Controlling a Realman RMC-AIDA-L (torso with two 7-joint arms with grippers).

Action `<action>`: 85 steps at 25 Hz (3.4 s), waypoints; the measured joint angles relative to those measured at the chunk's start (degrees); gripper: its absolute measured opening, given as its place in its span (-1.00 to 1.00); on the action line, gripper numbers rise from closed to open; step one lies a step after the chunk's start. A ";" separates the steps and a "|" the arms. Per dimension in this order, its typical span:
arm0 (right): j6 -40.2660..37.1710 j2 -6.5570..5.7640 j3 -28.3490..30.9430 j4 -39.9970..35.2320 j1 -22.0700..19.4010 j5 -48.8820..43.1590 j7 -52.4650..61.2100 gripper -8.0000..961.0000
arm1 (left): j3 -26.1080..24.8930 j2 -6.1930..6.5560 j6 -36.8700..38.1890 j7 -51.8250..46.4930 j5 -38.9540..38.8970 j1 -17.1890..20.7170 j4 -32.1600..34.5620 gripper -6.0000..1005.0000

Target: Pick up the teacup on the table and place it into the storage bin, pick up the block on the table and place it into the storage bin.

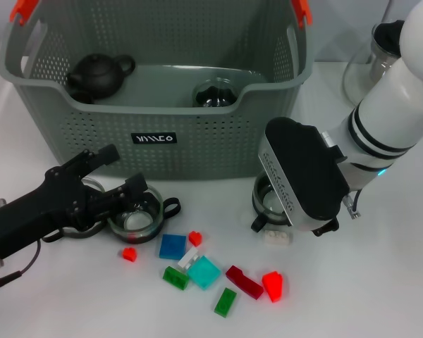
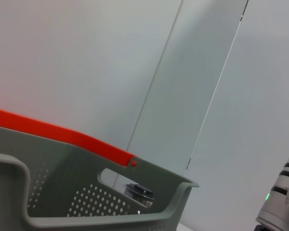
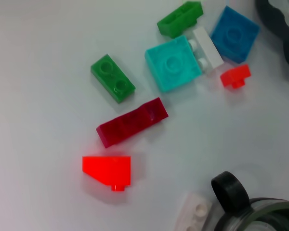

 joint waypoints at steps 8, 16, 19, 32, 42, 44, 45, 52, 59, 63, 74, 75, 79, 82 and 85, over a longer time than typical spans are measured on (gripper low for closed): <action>-5.02 -0.26 2.42 -3.89 0.00 0.54 1.70 -0.87 | 0.00 0.08 0.01 0.03 0.13 0.00 0.18 0.85; -19.09 -0.37 10.10 -14.14 -0.80 4.08 5.93 -0.87 | 0.00 0.48 0.99 0.03 0.30 0.32 1.20 0.85; -23.48 -0.35 13.76 -17.68 -0.91 7.30 8.59 -0.87 | 0.01 0.59 1.25 0.03 0.56 0.57 2.09 0.86; -27.29 -0.56 28.45 -25.59 0.56 24.75 13.86 -0.87 | 0.34 1.38 1.76 0.65 0.63 2.01 5.25 0.85; -3.63 -0.57 30.73 -20.66 3.58 23.20 13.37 -0.87 | 0.72 1.41 1.83 0.65 0.71 1.50 5.43 0.86; 1.65 -0.60 30.52 -16.91 5.00 21.35 13.44 -0.87 | 0.73 1.41 1.99 0.65 0.71 1.49 5.44 0.85; 5.10 -0.62 30.43 -13.86 6.27 20.05 13.50 -0.87 | 0.72 1.41 2.05 0.65 0.71 1.49 5.45 0.85; 18.57 -1.45 30.85 7.66 16.31 13.22 13.76 -0.87 | 0.69 1.46 2.29 0.77 0.71 1.50 5.59 0.85; 25.41 -1.34 30.52 18.64 20.41 11.17 13.46 -0.87 | 0.46 1.58 2.38 0.82 0.67 1.50 6.02 0.85; 25.87 -1.09 30.48 20.77 20.48 11.14 13.49 -0.87 | 0.58 1.59 2.38 0.82 0.61 1.50 6.17 0.85; 25.12 -1.06 30.42 25.28 19.89 10.49 14.47 -0.87 | 0.62 1.68 2.38 0.82 0.52 1.30 6.26 0.85; 24.85 -1.05 30.43 25.36 19.88 10.48 14.64 -0.87 | 0.62 1.68 2.38 0.83 0.54 1.29 6.25 0.85; 23.28 -1.17 30.42 25.37 19.75 10.46 15.51 -0.86 | 0.49 1.68 2.37 0.83 0.57 1.23 6.05 0.85; 22.39 -1.31 30.43 25.21 19.61 10.27 15.94 -0.84 | 0.42 1.68 2.37 0.83 0.61 1.23 5.99 0.85; 21.70 -1.35 30.44 24.97 19.55 8.44 17.38 -0.81 | 0.36 1.68 2.37 0.82 0.62 1.23 5.98 0.86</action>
